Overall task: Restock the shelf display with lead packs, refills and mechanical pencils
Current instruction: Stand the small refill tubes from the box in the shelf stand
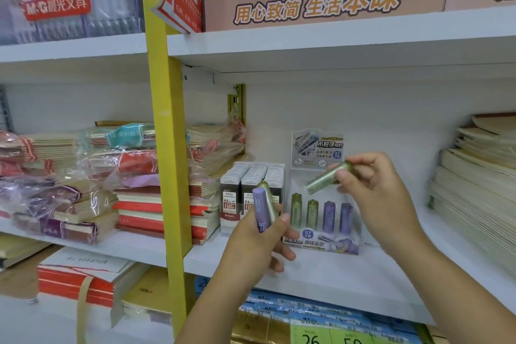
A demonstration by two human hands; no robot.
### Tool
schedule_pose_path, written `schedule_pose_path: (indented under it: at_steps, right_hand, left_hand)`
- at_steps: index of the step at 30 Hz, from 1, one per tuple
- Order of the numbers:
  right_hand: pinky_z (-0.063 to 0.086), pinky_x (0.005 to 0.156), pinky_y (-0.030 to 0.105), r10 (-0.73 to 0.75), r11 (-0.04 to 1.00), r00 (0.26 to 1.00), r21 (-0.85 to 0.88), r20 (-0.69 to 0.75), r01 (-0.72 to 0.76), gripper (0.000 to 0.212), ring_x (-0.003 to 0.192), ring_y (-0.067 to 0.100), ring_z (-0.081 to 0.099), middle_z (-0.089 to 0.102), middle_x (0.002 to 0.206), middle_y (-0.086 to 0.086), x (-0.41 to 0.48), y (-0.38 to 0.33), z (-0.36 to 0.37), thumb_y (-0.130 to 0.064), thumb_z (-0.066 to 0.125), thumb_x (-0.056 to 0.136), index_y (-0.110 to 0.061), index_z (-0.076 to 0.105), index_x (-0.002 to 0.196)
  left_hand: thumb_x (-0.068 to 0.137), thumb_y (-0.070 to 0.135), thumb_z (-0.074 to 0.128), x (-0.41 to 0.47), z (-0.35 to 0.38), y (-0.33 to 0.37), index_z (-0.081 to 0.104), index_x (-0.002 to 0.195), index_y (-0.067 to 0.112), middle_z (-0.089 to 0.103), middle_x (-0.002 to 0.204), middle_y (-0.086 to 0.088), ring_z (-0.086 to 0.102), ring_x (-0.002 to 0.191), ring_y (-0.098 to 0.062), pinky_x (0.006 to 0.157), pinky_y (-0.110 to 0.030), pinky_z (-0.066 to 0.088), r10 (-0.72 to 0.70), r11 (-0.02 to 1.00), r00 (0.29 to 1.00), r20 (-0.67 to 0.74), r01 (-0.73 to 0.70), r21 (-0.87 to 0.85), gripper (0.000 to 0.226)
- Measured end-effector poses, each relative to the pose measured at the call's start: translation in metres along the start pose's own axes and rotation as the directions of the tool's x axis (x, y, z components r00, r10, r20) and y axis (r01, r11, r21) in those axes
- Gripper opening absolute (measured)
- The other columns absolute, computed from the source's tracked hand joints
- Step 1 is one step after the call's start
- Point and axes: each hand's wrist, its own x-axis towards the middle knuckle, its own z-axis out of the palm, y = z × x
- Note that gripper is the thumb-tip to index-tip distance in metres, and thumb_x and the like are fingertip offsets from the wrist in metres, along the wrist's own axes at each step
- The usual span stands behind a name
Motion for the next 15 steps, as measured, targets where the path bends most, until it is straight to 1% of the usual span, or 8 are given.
schedule_pose_path:
  at_steps: [1, 3, 4, 6, 9, 11, 13, 15]
  right_hand:
    - [0.052, 0.077, 0.022, -0.053, 0.995, 0.999, -0.088, 0.010, 0.053, 0.021, 0.087, 0.009, 0.068, 0.072, 0.095, -0.004, 0.007, -0.002, -0.002, -0.013, 0.063, 0.090, -0.031, 0.054, 0.096]
    - [0.049, 0.081, 0.021, -0.097, 0.942, 0.990, -0.313, 0.105, 0.125, 0.025, 0.088, 0.002, 0.064, 0.068, 0.094, -0.011, 0.021, -0.001, -0.003, -0.014, 0.065, 0.089, -0.036, 0.054, 0.092]
    - [0.049, 0.081, 0.021, -0.081, 0.901, 0.982, -0.409, 0.169, 0.144, 0.024, 0.087, 0.000, 0.062, 0.066, 0.093, -0.012, 0.026, 0.001, -0.001, -0.014, 0.066, 0.089, -0.035, 0.055, 0.093]
    - [0.051, 0.082, 0.027, -0.011, 0.829, 0.962, -0.535, 0.275, 0.162, 0.019, 0.087, 0.005, 0.062, 0.063, 0.092, -0.012, 0.034, 0.006, 0.004, -0.015, 0.066, 0.089, -0.029, 0.056, 0.096]
    - [0.053, 0.080, 0.034, 0.138, 0.796, 0.924, -0.596, 0.356, 0.110, 0.019, 0.084, 0.013, 0.063, 0.061, 0.095, -0.007, 0.040, 0.012, 0.009, -0.017, 0.067, 0.088, -0.029, 0.055, 0.096]
    - [0.052, 0.075, 0.031, 0.185, 0.767, 0.904, -0.632, 0.386, 0.113, 0.022, 0.081, 0.012, 0.061, 0.061, 0.097, -0.004, 0.042, 0.014, 0.009, -0.018, 0.069, 0.086, -0.031, 0.053, 0.094]
    - [0.048, 0.070, 0.023, 0.179, 0.750, 0.895, -0.645, 0.407, 0.143, 0.024, 0.078, 0.005, 0.059, 0.062, 0.097, -0.006, 0.044, 0.016, 0.008, -0.018, 0.071, 0.085, -0.034, 0.053, 0.087]
    - [0.050, 0.072, 0.022, 0.183, 0.761, 0.891, -0.634, 0.415, 0.139, 0.021, 0.079, 0.005, 0.062, 0.065, 0.094, -0.007, 0.047, 0.017, 0.008, -0.018, 0.072, 0.085, -0.032, 0.057, 0.083]
  left_hand:
    - [0.099, 0.031, 0.058, 0.001, 0.000, -0.001, 0.057, 0.112, 0.023, 0.077, 0.089, -0.003, 0.066, 0.061, -0.016, 0.045, -0.024, 0.047, 0.004, 0.999, 1.000, -0.006, -0.004, 0.043, 0.015]
    - [0.100, 0.032, 0.057, 0.003, 0.000, -0.004, 0.055, 0.109, 0.023, 0.076, 0.089, 0.002, 0.066, 0.060, -0.016, 0.045, -0.023, 0.047, 0.022, 0.994, 1.000, -0.019, -0.020, 0.111, 0.013]
    - [0.100, 0.033, 0.056, 0.004, -0.001, -0.006, 0.055, 0.107, 0.024, 0.076, 0.090, 0.005, 0.067, 0.060, -0.016, 0.045, -0.023, 0.047, 0.037, 0.990, 0.999, -0.031, -0.032, 0.138, 0.012]
    - [0.099, 0.033, 0.057, 0.006, -0.002, -0.007, 0.058, 0.102, 0.026, 0.075, 0.092, 0.007, 0.069, 0.062, -0.016, 0.045, -0.023, 0.048, 0.071, 0.983, 0.996, -0.055, -0.061, 0.172, 0.008]
    - [0.097, 0.034, 0.060, 0.008, -0.002, -0.009, 0.062, 0.097, 0.030, 0.074, 0.093, 0.007, 0.071, 0.066, -0.016, 0.047, -0.025, 0.050, 0.060, 0.982, 0.997, -0.051, -0.050, 0.184, 0.005]
    - [0.098, 0.035, 0.059, 0.007, -0.001, -0.011, 0.062, 0.096, 0.032, 0.073, 0.092, 0.010, 0.072, 0.066, -0.016, 0.047, -0.024, 0.051, 0.037, 0.974, 0.999, -0.030, -0.030, 0.225, 0.004]
    - [0.098, 0.036, 0.058, 0.007, -0.001, -0.012, 0.061, 0.097, 0.035, 0.073, 0.094, 0.012, 0.072, 0.065, -0.015, 0.048, -0.024, 0.051, 0.027, 0.970, 1.000, -0.010, -0.024, 0.242, 0.003]
    - [0.098, 0.036, 0.059, 0.007, -0.002, -0.011, 0.060, 0.099, 0.036, 0.072, 0.097, 0.012, 0.072, 0.065, -0.016, 0.048, -0.024, 0.051, 0.018, 0.970, 1.000, -0.003, -0.017, 0.241, 0.002]
